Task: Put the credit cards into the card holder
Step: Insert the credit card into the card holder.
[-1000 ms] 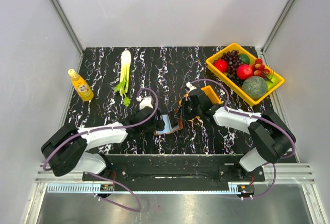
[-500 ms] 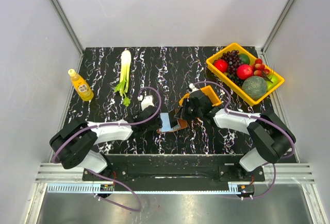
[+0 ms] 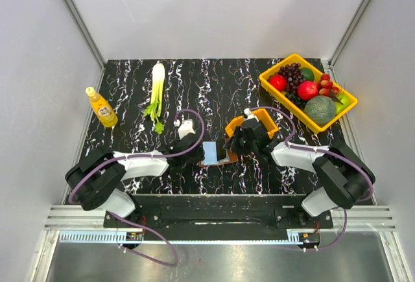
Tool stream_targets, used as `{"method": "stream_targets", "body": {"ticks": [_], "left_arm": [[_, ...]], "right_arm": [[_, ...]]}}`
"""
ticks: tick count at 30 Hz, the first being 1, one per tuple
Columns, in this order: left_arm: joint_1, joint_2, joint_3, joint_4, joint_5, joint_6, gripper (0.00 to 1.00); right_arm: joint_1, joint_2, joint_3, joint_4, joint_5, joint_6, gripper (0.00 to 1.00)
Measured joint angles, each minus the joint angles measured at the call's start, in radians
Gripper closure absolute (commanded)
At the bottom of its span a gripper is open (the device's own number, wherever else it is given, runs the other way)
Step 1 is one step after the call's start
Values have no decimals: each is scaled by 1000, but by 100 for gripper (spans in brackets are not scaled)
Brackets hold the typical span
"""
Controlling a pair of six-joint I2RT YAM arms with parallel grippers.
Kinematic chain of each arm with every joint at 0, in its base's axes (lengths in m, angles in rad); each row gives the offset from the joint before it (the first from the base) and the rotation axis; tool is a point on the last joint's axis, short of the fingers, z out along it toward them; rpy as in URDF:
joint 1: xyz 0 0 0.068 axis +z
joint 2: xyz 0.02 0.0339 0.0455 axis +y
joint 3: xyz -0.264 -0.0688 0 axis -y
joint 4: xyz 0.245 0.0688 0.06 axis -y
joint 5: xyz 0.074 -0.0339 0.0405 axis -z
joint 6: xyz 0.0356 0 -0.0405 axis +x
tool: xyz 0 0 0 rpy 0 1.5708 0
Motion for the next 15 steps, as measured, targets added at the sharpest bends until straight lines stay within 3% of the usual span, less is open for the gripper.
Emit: {"method": "stream_targets", "body": {"ticks": [6,15], "left_arm": [[-2,1,0,-3,-6,0,62],[-4,1,4,-9,-8,8,62]], "right_arm": [[0,-3,-7,9,6,10,100],[0,-106,97,-149,55,-79,100]]}}
